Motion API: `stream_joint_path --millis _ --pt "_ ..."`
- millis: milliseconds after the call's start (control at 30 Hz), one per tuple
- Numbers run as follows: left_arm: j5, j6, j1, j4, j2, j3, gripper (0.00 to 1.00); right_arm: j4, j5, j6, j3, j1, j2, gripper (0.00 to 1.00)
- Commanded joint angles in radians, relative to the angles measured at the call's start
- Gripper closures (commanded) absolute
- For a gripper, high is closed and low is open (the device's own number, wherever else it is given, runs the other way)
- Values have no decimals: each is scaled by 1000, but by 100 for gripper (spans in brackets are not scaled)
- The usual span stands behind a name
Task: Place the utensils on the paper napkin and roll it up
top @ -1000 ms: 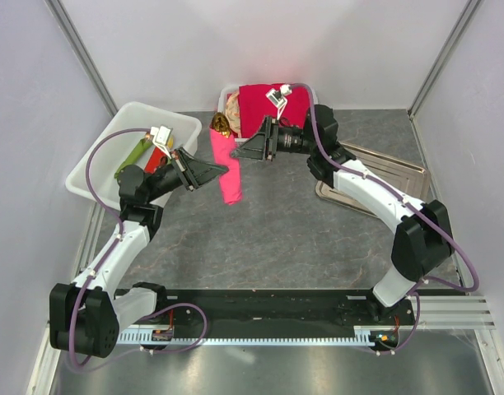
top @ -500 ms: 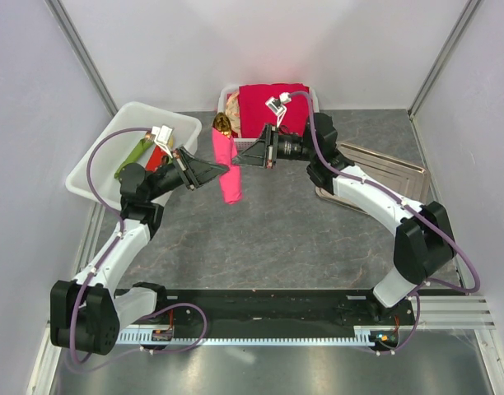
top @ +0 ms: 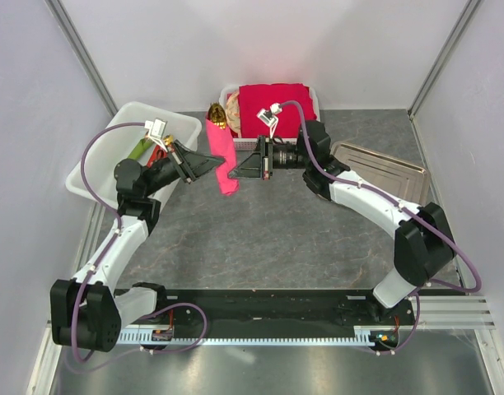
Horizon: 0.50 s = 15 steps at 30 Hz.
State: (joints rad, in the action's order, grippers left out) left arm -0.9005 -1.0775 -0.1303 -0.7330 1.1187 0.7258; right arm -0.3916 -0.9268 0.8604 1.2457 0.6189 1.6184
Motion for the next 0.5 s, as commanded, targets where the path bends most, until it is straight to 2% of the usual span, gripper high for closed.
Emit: stream_joint_path --millis 0,67,100,133,167,200,233,367,467 --pt "22 25 9 -60 -10 41 98 -49 -27 -12 -3 12 -31 100" --pt "18 25 14 -60 -10 41 98 -41 -26 -18 0 12 -28 98" --pt "18 24 15 -60 -8 46 98 -27 -26 -24 4 12 -28 90" --pt "20 24 17 -62 -8 47 98 2 -21 -40 6 13 -28 70" --pt "20 24 18 -63 -8 47 98 16 -21 -44 6 13 -29 57" --pt "18 24 20 -63 -7 50 98 22 -20 -44 0 13 -34 47" --pt "20 22 20 -65 -4 52 98 22 -20 -44 -5 16 -34 42" --pt "21 22 21 -68 1 55 98 20 -30 -47 -26 31 -40 42" --pt "20 24 21 -65 3 57 98 16 -32 -49 -37 47 -38 53"
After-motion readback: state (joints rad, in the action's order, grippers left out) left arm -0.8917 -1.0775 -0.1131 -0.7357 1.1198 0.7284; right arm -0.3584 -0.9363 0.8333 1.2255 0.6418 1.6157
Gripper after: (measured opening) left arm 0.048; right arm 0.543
